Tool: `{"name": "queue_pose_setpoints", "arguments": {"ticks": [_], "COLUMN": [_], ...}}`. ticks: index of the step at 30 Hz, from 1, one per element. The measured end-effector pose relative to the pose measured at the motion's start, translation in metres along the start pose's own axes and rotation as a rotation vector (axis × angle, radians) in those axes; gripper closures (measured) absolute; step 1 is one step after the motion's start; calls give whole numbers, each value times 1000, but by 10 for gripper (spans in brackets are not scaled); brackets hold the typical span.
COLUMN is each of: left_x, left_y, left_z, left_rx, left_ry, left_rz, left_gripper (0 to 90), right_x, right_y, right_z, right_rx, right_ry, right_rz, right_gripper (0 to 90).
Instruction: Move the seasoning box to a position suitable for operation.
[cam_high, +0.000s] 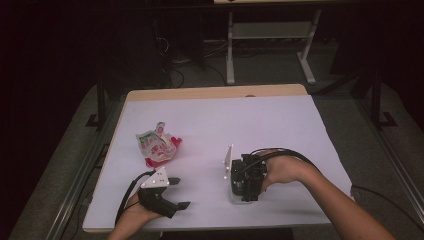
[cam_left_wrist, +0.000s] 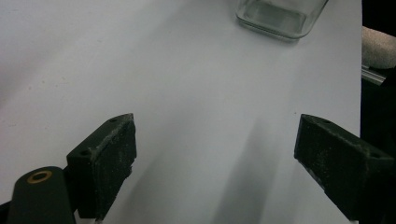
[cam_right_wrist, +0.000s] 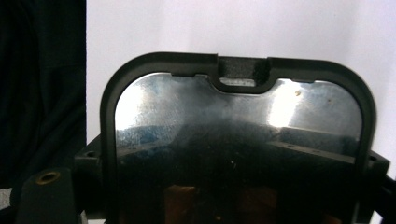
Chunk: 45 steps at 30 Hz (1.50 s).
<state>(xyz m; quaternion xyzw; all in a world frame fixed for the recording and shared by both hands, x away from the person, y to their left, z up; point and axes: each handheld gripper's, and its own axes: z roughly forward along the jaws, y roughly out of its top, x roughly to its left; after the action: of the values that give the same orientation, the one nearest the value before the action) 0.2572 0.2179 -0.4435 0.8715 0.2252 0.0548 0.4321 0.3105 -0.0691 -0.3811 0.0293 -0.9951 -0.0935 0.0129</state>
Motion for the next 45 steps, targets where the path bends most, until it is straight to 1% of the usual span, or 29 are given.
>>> {"name": "queue_pose_setpoints", "arguments": {"ticks": [2, 5, 9, 15, 16, 17, 19, 22, 25, 26, 27, 29, 33, 34, 35, 39, 40, 41, 42, 43, 45], "left_x": [0, 0, 0, 0, 0, 0, 0, 0, 0, 1, 0, 0, 0, 0, 0, 0, 0, 0, 0, 0, 0], "left_y": [0, 0, 0, 0, 0, 0, -1, -1, -1, 0, 0, 0, 0, 0, -1, -1, -1, 0, 0, 0, -1], "left_z": [0, 0, 0, 0, 0, 0, 0, 0, 0, 0, 0, 0, 0, 0, 0, 1, 1, 0, 0, 0, 0], "left_rx": [-1, 1, 2, 3, 4, 5, 6, 4, 4, 5, 5, 5, 4, 4, 0, 1, 1, -1, -1, -2, 4], "left_ry": [1, 1, 1, 1, 0, 0, 0, -2, -1, 0, 0, 0, -1, -1, -1, 0, 0, 2, 2, 5, 9], "left_rz": [0, 1, 0, 0, 5, 4, 2, 0, -1, 6, 6, 8, 6, 6, -1, -2, -2, 0, 0, -1, -4], "left_gripper": [126, 127, 127, 127, 126, 127, 127, 126, 126, 127, 127, 127, 126, 126, 126, 126, 126, 126, 126, 126, 126], "right_x": [0, 2, 3, 2, 1, 1, 1, 2, 2, 2, 2, 3, 5, 5, 6, 7, 7, 8, 8, 9, 13], "right_y": [0, 1, 4, 4, 4, 4, 2, -2, -6, -10, -13, -19, -33, -33, -40, -57, -57, -66, -66, -72, -88], "right_z": [0, 1, 3, 3, 3, 2, -1, -8, -13, -16, -17, -20, -24, -24, -25, -27, -27, -28, -28, -29, -30], "right_rx": [-1, 0, 0, 0, -1, -9, -10, -40, -51, -70, -80, -100, -131, -131, -142, -178, -178, -208, -208, -226, -260], "right_ry": [0, -10, -17, -9, -9, -18, -18, -22, -27, -27, -28, -31, -35, -35, -38, -47, -47, -48, -48, -49, -69], "right_rz": [0, -18, -23, -14, 3, 1, 5, 13, 25, 33, 32, 49, 74, 74, 87, 123, 123, 141, 141, 158, 197], "right_gripper": [150, 150, 149, 143, 100, 76, 71, 47, 22, 22, 20, 20, 20, 20, 20, 20, 20, 20, 20, 20, 20]}}
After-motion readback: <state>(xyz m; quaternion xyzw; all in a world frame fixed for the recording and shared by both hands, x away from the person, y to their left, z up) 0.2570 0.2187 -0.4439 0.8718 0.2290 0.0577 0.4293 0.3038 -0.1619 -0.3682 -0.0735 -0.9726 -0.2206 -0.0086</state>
